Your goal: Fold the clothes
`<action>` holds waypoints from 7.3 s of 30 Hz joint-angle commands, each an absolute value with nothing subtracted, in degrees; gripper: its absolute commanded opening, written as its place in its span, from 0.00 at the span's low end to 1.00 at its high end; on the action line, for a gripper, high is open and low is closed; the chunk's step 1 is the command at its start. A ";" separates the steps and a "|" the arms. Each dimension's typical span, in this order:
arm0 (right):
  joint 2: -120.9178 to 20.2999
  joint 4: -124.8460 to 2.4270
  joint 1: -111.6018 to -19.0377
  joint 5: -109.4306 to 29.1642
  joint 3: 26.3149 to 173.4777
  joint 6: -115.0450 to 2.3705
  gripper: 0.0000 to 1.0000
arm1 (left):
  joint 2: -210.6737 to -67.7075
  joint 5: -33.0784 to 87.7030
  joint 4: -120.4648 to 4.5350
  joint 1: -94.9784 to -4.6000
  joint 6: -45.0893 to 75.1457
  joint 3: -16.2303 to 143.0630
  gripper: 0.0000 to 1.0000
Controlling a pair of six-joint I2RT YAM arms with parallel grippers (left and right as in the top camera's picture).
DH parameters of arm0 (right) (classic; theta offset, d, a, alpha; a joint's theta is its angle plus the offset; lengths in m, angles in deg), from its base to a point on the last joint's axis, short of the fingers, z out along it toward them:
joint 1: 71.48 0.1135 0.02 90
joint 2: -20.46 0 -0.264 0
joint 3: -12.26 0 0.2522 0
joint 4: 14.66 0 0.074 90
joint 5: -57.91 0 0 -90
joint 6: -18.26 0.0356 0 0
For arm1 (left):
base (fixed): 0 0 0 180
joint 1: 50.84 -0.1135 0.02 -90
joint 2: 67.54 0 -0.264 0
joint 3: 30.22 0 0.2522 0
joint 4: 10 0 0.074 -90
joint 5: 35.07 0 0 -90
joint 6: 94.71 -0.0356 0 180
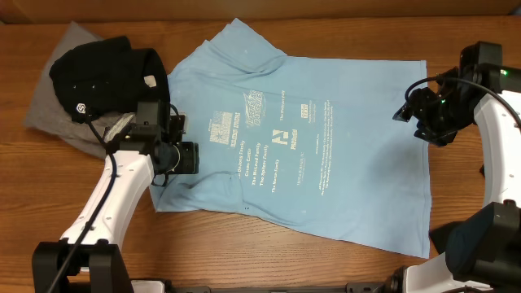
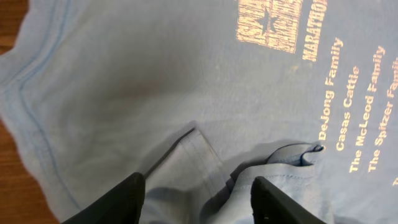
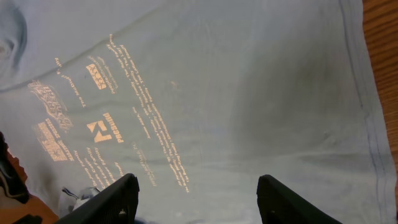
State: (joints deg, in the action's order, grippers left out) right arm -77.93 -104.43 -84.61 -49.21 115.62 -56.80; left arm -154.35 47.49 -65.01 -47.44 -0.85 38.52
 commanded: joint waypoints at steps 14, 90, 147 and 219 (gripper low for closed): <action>-76.53 -104.19 -84.59 -48.69 115.97 -56.97 0.65 | -164.64 47.46 -59.20 -46.96 -8.61 36.49 0.41; -76.53 -103.23 -84.59 -48.65 115.97 -56.77 0.66 | -165.15 37.21 -89.17 -65.47 0.02 44.42 0.64; -82.21 -99.99 -90.42 -41.35 96.83 -49.47 0.71 | -165.12 50.02 -81.36 -74.83 1.66 37.21 0.23; -109.03 -31.12 -88.56 -42.00 96.48 -30.17 0.04 | -161.23 29.76 -85.60 -66.46 -10.73 46.39 0.35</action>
